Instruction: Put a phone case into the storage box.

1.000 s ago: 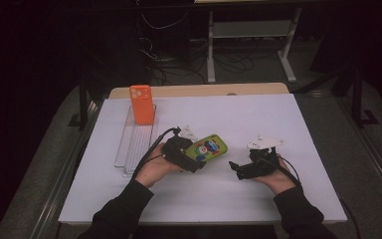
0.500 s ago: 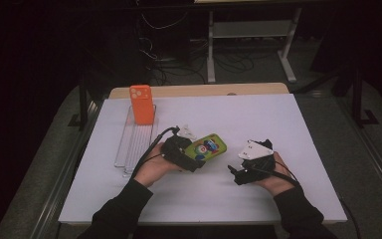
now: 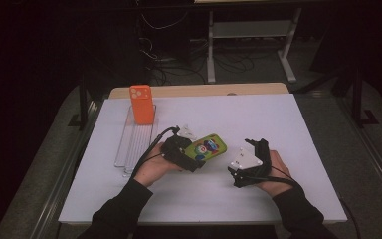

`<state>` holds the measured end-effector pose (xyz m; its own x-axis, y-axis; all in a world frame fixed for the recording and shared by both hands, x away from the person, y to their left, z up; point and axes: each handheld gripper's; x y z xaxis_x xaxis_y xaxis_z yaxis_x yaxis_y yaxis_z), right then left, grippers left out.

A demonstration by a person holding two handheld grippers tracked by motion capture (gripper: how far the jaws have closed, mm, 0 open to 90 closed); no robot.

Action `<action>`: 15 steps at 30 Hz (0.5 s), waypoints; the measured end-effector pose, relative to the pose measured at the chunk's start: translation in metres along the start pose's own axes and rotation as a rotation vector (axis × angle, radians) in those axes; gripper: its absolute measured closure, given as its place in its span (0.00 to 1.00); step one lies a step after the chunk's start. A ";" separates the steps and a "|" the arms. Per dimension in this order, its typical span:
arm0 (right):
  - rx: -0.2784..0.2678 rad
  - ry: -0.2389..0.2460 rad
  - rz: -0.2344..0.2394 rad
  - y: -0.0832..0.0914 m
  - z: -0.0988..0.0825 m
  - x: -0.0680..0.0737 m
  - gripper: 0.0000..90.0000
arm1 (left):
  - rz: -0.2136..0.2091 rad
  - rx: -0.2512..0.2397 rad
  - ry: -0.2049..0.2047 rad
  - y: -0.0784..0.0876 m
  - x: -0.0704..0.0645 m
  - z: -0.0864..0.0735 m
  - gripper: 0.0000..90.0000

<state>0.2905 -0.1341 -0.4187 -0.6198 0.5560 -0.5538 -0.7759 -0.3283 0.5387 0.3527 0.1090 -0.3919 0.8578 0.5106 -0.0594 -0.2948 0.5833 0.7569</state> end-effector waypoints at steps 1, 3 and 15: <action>-0.001 0.039 -0.027 0.000 0.002 0.003 0.00 | 0.000 0.000 -0.001 0.000 0.000 0.000 0.17; -0.005 0.074 -0.047 0.001 0.003 0.005 0.00 | -0.001 -0.004 0.003 0.000 0.000 0.000 0.17; -0.005 0.375 -0.225 0.000 0.007 0.020 0.00 | -0.004 0.028 -0.020 0.002 0.001 0.000 0.17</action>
<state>0.2792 -0.1176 -0.4253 -0.4340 0.2983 -0.8501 -0.8967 -0.2345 0.3755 0.3534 0.1106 -0.3907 0.8674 0.4951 -0.0493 -0.2799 0.5674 0.7744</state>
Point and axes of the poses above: each handheld gripper's, and its own axes: y roughly backward along the jaws, z roughly out of its top, x roughly to its left
